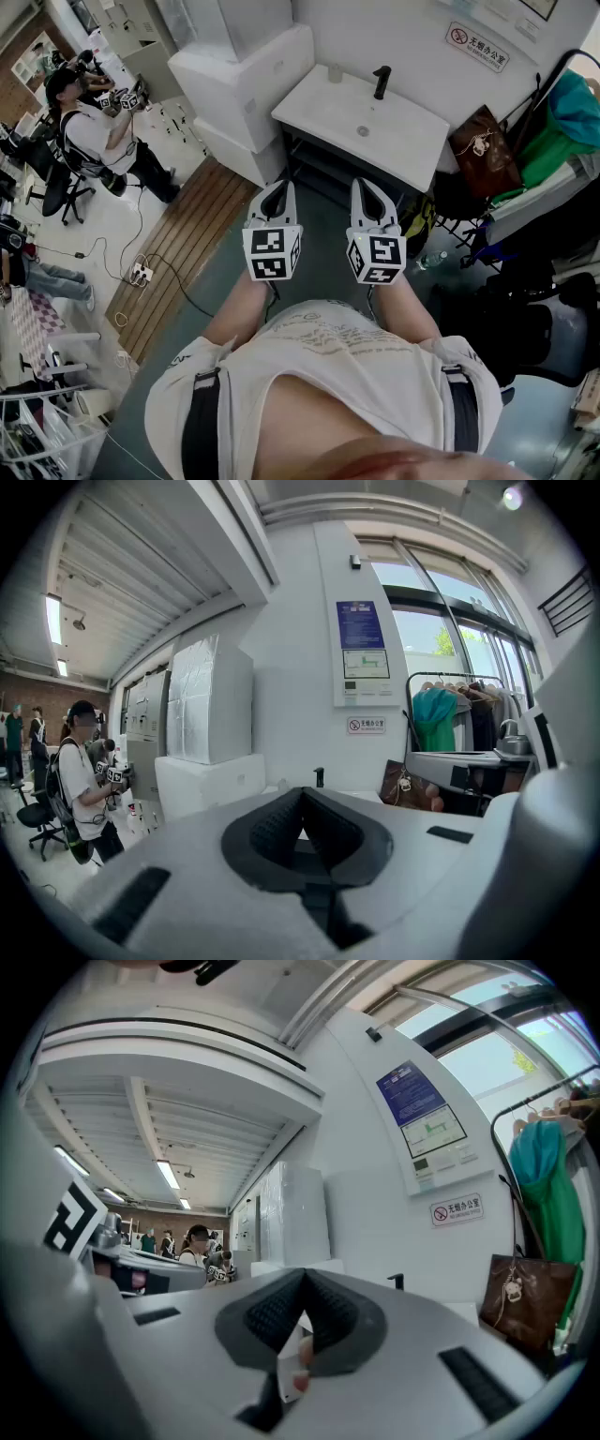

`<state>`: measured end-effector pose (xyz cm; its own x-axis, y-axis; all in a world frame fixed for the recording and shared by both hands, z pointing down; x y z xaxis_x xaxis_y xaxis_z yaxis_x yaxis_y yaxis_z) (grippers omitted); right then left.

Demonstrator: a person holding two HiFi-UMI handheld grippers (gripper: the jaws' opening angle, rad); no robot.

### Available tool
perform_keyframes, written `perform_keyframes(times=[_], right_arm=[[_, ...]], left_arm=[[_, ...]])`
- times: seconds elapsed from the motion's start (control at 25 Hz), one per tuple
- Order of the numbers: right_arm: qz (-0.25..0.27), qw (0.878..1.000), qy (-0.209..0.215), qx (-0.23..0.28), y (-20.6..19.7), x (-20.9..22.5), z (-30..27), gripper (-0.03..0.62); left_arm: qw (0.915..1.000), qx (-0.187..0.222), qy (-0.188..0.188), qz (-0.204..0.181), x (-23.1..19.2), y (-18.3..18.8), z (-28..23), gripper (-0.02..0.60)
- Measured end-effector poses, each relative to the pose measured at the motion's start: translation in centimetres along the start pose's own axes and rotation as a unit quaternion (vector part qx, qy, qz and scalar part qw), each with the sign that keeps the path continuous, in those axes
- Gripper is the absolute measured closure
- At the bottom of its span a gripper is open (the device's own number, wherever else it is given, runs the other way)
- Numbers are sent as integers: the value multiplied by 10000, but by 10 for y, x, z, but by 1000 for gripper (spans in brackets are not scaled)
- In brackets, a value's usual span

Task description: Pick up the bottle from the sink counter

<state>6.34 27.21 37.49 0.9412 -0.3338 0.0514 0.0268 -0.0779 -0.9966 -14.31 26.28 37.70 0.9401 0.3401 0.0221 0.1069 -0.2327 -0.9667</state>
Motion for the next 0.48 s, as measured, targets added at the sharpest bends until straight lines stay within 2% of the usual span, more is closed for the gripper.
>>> perform_keyframes(times=[0.16,0.48], right_arm=[[-42,10000,69,21,0,-6,1,572],[-90,9998,176,81,2,-15,0,572]], left_arm=[[9998,-159,1,70,-5,-6,0,560],[9999,-141,34,3,-8,-6,2,560]])
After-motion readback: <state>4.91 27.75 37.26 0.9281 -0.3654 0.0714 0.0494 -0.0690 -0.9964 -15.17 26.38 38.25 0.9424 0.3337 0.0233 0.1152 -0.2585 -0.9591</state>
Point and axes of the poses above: the fingertips, and each gripper's own axes: z backward along the fingers, x to its right, y out of its top, the point moved 9 cm from there along z, backward along the fingers, and after that the axes turned 6 degrees about -x, right-handed, at the moved point
